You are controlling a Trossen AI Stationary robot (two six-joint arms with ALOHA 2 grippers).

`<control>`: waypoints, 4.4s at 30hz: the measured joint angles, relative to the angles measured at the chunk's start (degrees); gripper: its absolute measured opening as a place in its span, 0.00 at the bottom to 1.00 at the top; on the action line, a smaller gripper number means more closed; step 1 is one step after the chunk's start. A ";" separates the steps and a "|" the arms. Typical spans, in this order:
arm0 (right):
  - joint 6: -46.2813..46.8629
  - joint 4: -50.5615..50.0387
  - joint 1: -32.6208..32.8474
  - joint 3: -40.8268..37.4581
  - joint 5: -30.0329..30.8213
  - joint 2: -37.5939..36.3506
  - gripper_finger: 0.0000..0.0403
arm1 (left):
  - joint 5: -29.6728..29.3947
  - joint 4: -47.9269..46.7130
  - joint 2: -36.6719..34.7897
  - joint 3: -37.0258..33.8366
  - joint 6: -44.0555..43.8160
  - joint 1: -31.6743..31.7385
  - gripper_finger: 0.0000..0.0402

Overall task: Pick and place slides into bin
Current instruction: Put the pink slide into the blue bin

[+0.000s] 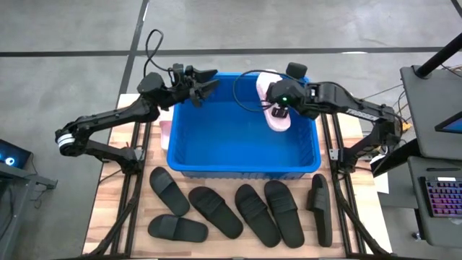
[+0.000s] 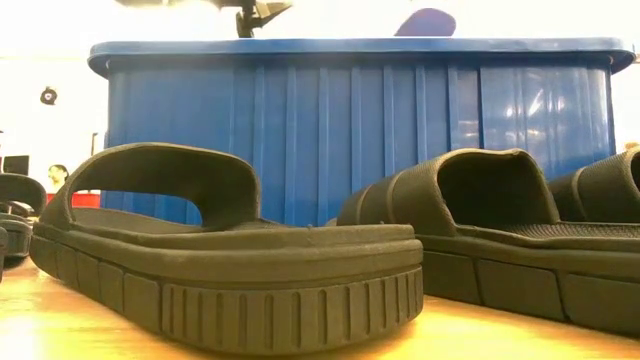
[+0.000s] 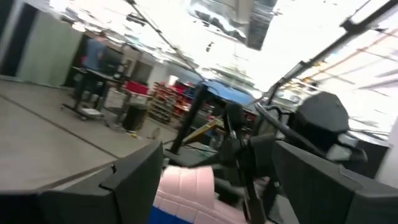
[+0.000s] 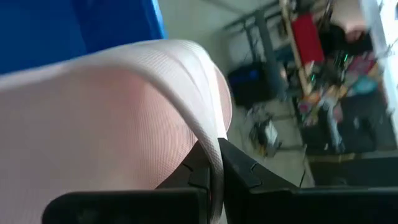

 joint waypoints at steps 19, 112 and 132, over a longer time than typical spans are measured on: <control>-1.59 15.62 -9.12 -29.49 -7.27 -1.76 0.02 | -4.25 -0.12 0.01 -0.13 1.46 0.71 0.72; -20.20 29.99 -19.89 -44.50 -10.20 9.01 0.40 | -5.08 -1.75 0.04 -0.61 4.35 0.97 0.72; -9.97 16.88 -19.87 -38.78 -14.60 7.82 0.80 | -5.08 -1.78 0.04 -0.61 4.42 0.97 0.72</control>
